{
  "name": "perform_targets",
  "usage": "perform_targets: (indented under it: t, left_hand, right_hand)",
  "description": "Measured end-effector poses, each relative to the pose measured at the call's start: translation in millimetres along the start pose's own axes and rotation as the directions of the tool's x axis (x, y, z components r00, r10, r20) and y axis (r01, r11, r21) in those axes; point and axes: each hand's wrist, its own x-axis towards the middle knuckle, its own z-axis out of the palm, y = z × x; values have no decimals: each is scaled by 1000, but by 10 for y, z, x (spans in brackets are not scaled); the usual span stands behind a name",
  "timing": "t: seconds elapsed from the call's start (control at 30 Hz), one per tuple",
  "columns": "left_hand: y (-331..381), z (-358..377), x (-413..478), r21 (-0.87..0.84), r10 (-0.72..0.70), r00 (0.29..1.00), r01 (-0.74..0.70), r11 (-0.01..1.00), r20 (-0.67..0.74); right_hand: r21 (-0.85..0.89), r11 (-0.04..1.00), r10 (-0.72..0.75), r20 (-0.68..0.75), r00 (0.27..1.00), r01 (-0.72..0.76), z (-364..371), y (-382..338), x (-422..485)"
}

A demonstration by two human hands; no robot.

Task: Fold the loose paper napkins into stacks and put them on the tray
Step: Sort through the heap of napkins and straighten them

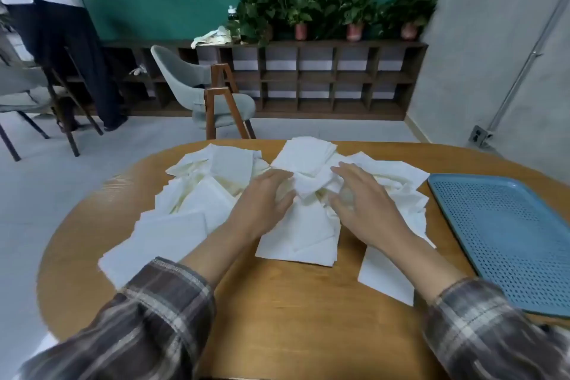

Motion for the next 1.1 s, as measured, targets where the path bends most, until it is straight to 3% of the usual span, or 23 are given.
perform_targets:
  t: [0.1,0.37,0.6,0.83,1.0,1.1]
  left_hand:
    - [-50,188,167,-87,15,995,-24,996,-97]
    - [-171,510,455,-62,91,964,-109,992,-249]
    - [-281,656,496,-25,62,995,-64,998,-82]
    - [-284,792,441,-33,48,990,-53,998,-134]
    - [-225,648,273,-57,85,979,-97,994,-185]
    - [-176,582,113,-159,39,987,-65,985,-158]
  right_hand:
    - [-15,999,-33,-9,999,33,111,102,60]
    - [-26,999,-40,-15,999,39,398,355,175]
    - [-30,999,-42,-39,998,40,579,472,177]
    - [-6,1000,-2,-18,1000,2,658,575,148]
    - [70,997,-3,-134,991,12,654,588,152]
    - [143,989,-4,-209,978,35,604,545,125]
